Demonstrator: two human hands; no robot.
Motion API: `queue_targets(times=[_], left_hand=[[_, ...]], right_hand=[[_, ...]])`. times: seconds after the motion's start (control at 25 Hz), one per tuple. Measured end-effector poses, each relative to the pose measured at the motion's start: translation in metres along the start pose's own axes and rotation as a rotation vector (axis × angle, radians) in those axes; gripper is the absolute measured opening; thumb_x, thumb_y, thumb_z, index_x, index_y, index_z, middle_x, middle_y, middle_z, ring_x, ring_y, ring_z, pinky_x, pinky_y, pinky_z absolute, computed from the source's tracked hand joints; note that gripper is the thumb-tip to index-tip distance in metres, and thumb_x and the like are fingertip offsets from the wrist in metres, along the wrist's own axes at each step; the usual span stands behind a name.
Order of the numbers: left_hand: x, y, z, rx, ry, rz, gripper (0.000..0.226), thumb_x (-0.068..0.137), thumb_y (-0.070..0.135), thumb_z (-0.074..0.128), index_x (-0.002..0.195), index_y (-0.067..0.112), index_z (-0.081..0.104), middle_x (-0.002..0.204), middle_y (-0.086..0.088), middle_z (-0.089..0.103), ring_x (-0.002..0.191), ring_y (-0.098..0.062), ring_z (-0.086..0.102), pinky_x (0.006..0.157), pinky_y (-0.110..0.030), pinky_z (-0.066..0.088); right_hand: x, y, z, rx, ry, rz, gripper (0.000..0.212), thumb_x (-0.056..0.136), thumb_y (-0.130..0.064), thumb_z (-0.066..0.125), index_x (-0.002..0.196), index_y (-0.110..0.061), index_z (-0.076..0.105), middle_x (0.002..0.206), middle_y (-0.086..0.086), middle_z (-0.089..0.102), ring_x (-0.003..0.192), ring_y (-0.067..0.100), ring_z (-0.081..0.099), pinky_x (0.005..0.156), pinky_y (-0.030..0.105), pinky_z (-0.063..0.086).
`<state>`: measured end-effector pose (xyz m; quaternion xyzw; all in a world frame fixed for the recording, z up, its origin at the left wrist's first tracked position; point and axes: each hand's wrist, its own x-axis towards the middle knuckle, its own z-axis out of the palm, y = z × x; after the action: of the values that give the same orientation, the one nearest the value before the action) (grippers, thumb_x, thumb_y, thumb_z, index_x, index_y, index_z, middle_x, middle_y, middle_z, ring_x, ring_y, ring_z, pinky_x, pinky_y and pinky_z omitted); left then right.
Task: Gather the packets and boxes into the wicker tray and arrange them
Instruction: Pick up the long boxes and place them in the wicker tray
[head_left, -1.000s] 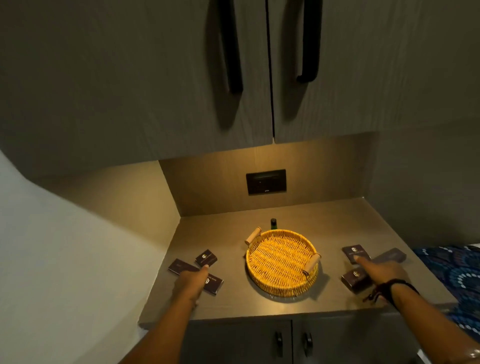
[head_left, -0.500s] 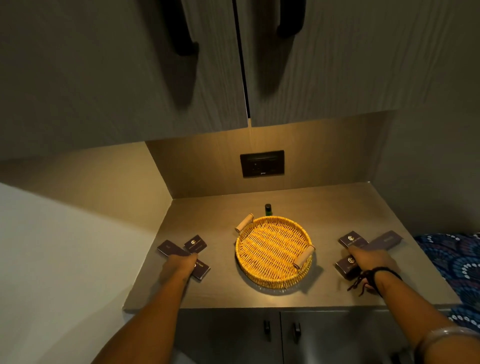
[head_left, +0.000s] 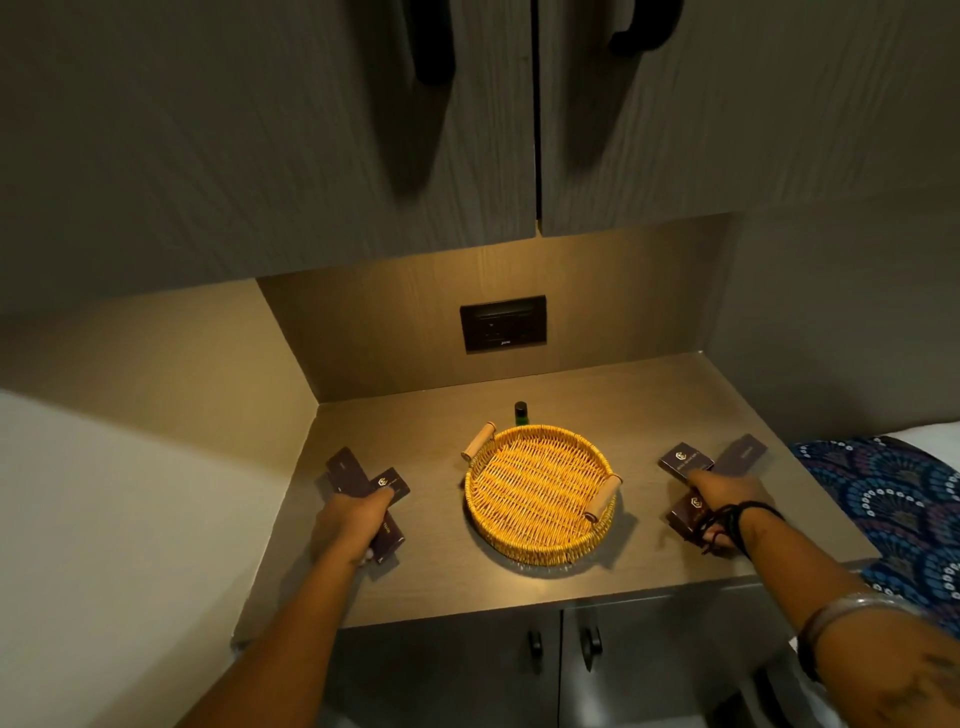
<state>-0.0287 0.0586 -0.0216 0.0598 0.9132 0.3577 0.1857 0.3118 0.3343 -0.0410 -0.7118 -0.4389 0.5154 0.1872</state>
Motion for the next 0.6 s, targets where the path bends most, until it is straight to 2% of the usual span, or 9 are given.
queue_targets(times=[0.08,0.12,0.2,0.24,0.32,0.4,0.48,0.56,0.6], left_hand=[[-0.004,0.018,-0.010,0.014,0.058,0.040,0.036,0.079,0.054,0.066,0.086,0.019,0.070,0.070,-0.002,0.071,0.061,-0.019,0.068,0.069,-0.037,0.059],[-0.006,0.030,-0.015,0.045,0.088,0.071,0.039,0.075,0.057,0.065,0.082,0.019,0.069,0.066,0.001,0.069,0.058,-0.017,0.066,0.061,-0.033,0.056],[-0.014,0.056,-0.021,0.131,0.126,0.169,0.047,0.067,0.064,0.061,0.080,0.019,0.068,0.064,0.004,0.066,0.056,-0.014,0.061,0.048,-0.026,0.040],[-0.019,0.069,-0.019,0.186,0.118,0.241,0.049,0.065,0.067,0.059,0.080,0.021,0.066,0.065,0.005,0.064,0.057,-0.014,0.059,0.047,-0.025,0.036],[-0.031,0.092,-0.006,0.304,0.029,0.417,0.047,0.066,0.069,0.060,0.081,0.024,0.061,0.069,0.006,0.063,0.059,-0.012,0.060,0.045,-0.022,0.034],[-0.044,0.109,0.015,0.386,-0.081,0.574,0.045,0.071,0.065,0.063,0.084,0.022,0.059,0.072,0.007,0.063,0.059,-0.009,0.060,0.043,-0.022,0.035],[-0.052,0.123,0.038,0.445,-0.180,0.653,0.042,0.075,0.058,0.067,0.088,0.019,0.059,0.074,0.006,0.061,0.060,-0.008,0.059,0.045,-0.022,0.036],[-0.057,0.132,0.060,0.532,-0.284,0.668,0.041,0.077,0.052,0.071,0.094,0.015,0.061,0.075,0.003,0.059,0.063,-0.011,0.059,0.047,-0.023,0.036],[-0.058,0.135,0.069,0.578,-0.322,0.665,0.042,0.078,0.049,0.072,0.098,0.013,0.062,0.076,0.002,0.059,0.067,-0.014,0.059,0.048,-0.025,0.037]], right_hand=[[-0.007,-0.003,-0.001,0.054,0.030,-0.051,0.056,0.083,-0.034,0.074,0.128,-0.005,0.057,0.109,0.018,0.068,0.088,0.033,0.063,0.066,0.040,0.055],[-0.012,-0.006,-0.002,0.085,0.051,-0.080,0.053,0.082,-0.034,0.074,0.125,-0.005,0.062,0.101,0.015,0.070,0.083,0.031,0.064,0.062,0.038,0.055],[-0.026,-0.014,-0.002,0.142,0.074,-0.129,0.044,0.079,-0.035,0.074,0.111,-0.005,0.070,0.083,0.009,0.069,0.072,0.027,0.066,0.065,0.040,0.060],[-0.035,-0.019,-0.002,0.164,0.083,-0.161,0.041,0.076,-0.035,0.073,0.103,-0.005,0.072,0.079,0.009,0.070,0.064,0.025,0.066,0.062,0.038,0.061],[-0.054,-0.031,0.003,0.170,0.080,-0.243,0.037,0.069,-0.036,0.071,0.088,-0.004,0.073,0.069,0.010,0.072,0.045,0.020,0.061,0.046,0.030,0.053],[-0.076,-0.044,0.018,0.143,0.033,-0.307,0.036,0.064,-0.039,0.069,0.078,-0.005,0.072,0.059,0.008,0.071,0.035,0.018,0.056,0.041,0.024,0.046],[-0.097,-0.052,0.040,0.071,-0.024,-0.363,0.036,0.063,-0.040,0.069,0.075,-0.006,0.074,0.062,0.008,0.074,0.043,0.021,0.062,0.046,0.030,0.052],[-0.112,-0.052,0.063,-0.002,-0.095,-0.388,0.032,0.067,-0.037,0.072,0.080,-0.008,0.075,0.080,0.011,0.078,0.070,0.029,0.073,0.068,0.042,0.063],[-0.116,-0.051,0.076,-0.036,-0.122,-0.383,0.029,0.071,-0.035,0.074,0.085,-0.009,0.075,0.088,0.012,0.078,0.082,0.031,0.074,0.079,0.047,0.063]])
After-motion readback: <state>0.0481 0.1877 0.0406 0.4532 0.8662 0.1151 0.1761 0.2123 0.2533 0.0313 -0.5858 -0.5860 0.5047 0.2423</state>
